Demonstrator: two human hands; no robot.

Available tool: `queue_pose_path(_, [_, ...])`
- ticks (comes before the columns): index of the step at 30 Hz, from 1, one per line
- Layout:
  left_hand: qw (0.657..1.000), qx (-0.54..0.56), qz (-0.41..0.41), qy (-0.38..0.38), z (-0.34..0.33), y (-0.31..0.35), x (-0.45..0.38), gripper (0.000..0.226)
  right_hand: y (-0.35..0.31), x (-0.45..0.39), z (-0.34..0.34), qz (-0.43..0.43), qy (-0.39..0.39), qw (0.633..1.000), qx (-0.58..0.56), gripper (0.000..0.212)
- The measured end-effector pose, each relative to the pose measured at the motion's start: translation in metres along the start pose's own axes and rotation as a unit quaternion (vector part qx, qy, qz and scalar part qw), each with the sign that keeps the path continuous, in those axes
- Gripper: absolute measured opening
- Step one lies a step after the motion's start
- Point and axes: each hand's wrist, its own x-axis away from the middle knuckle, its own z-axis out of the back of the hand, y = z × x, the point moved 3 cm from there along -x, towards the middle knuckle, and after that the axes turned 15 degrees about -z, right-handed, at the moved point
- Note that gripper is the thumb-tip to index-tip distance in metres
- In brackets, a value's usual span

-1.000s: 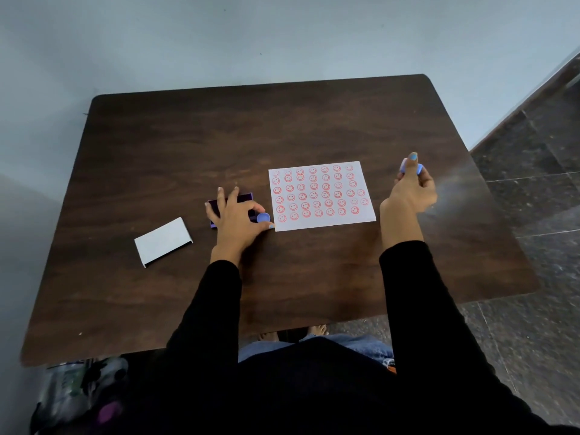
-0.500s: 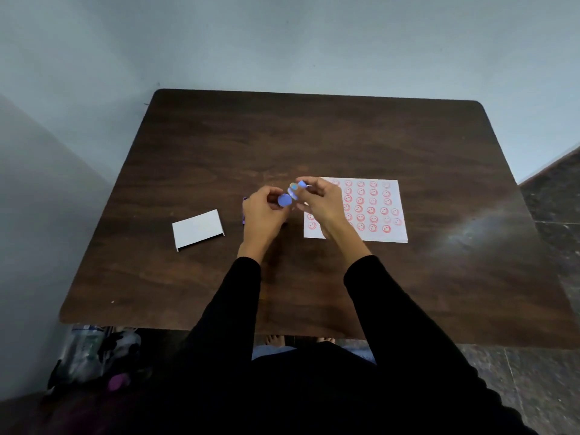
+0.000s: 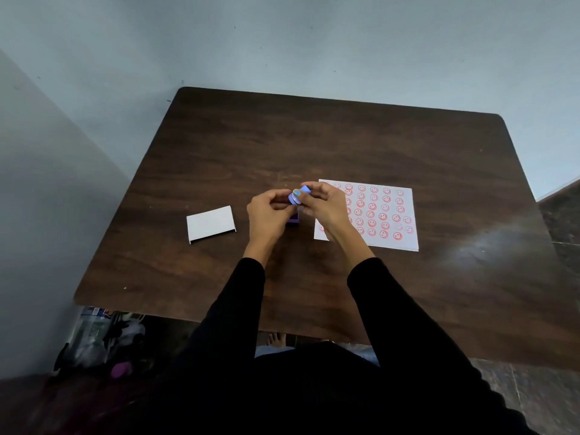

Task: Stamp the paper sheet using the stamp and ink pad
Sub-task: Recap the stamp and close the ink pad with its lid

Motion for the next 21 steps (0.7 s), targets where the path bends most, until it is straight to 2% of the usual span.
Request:
queue_pose_path(10, [0.999,-0.039,-0.013,-0.009,0.0017,0.0073,-0.0003,0.027,-0.0038,-0.0004,0.0023,-0.012,-0.030,0.999,0.002,0.018])
queue_pose_path(16, [0.998,-0.061,-0.018,-0.004,0.0056,0.0093,-0.0014,0.028,-0.0047,-0.0016,-0.0025,-0.024,-0.013,0.999,0.023,0.019])
queue_pose_path(21, [0.999,-0.050,-0.005,-0.011,0.0056,0.0082,-0.0011,0.034,-0.0086,-0.0024,-0.0042,0.011,0.016,0.997,0.073,0.020])
